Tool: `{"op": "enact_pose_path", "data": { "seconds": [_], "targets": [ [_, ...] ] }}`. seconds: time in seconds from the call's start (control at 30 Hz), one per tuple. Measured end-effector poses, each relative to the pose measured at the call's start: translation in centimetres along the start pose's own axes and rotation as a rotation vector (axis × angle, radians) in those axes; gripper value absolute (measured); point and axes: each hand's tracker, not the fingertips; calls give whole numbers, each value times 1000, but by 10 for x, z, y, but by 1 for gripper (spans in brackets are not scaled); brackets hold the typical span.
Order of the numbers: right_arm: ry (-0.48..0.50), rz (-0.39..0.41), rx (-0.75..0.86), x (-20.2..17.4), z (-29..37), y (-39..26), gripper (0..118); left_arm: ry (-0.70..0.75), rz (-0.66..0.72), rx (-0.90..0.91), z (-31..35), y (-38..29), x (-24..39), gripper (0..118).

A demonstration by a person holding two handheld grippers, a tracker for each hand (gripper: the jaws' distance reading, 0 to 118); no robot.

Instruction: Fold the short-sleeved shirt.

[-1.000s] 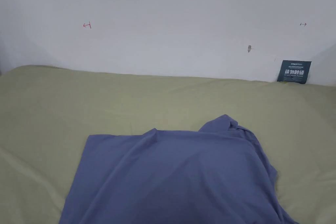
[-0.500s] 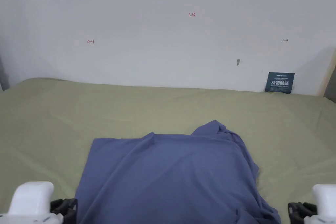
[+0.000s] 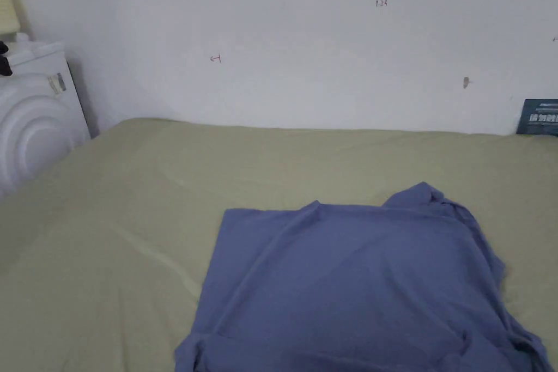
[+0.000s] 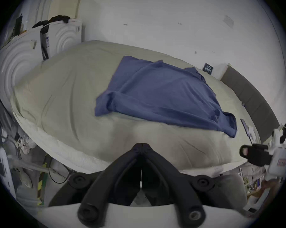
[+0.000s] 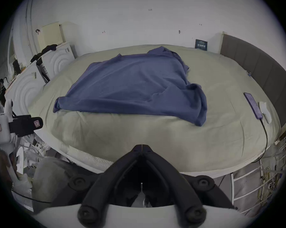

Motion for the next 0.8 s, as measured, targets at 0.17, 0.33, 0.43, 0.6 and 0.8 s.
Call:
{"op": "enact_pose_path", "data": {
  "seconds": [0.17,0.33,0.43,0.6,0.8],
  "targets": [
    [47,-38,48,13,1,21,1,98,9,37,-34,39,-15,54],
    [42,-57,99,40,5,38,1,104,130,28,-89,66,-41,82],
    [-22,-95,83,65,-2,42,1,107,134,3,-120,75,-46,82],
    [-109,-205,18,107,-30,45,1,156,50,11,-136,74,-37,57],
    [-87,-205,-46,134,-81,55,73,80,65,19,-133,74,-41,8]
  ]
}}
